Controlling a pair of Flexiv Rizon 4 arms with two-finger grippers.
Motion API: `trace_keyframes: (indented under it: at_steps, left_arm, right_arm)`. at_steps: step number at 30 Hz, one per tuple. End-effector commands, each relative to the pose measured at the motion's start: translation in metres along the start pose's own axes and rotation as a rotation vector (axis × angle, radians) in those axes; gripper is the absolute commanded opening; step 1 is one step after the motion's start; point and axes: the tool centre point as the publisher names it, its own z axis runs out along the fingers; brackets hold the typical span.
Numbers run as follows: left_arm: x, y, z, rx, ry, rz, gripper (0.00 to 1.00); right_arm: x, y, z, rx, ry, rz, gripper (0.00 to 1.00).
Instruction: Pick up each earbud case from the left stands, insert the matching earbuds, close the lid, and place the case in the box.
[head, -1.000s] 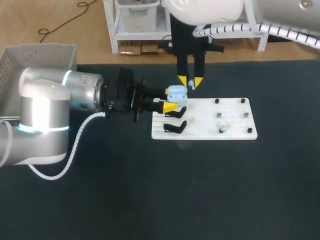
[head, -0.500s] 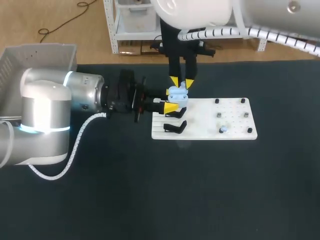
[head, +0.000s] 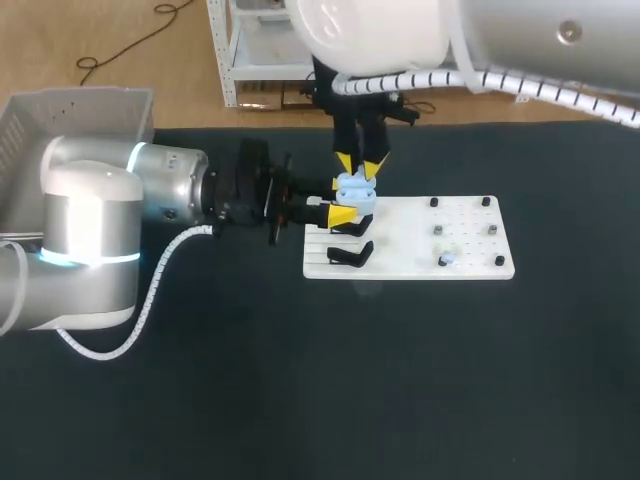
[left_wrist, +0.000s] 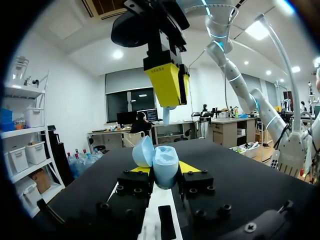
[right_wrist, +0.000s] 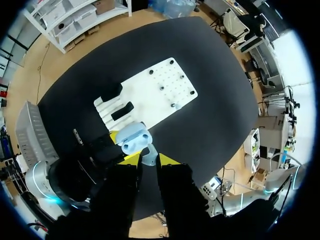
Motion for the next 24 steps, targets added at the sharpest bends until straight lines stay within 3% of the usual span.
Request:
trace_keyframes:
  at_steps: [1, 24]
  left_arm:
    - [0.0007, 0.0001, 0.0003, -0.001, 0.000, 0.001, 0.00]
    - [0.0007, 0.0001, 0.0003, -0.001, 0.000, 0.001, 0.00]
  right_arm:
    - [0.0042, 0.0000, 0.0033, -0.016, -0.009, 0.024, 0.00]
    - [0.0038, 0.0053, 0.0106, -0.018, 0.009, 0.018, 0.00]
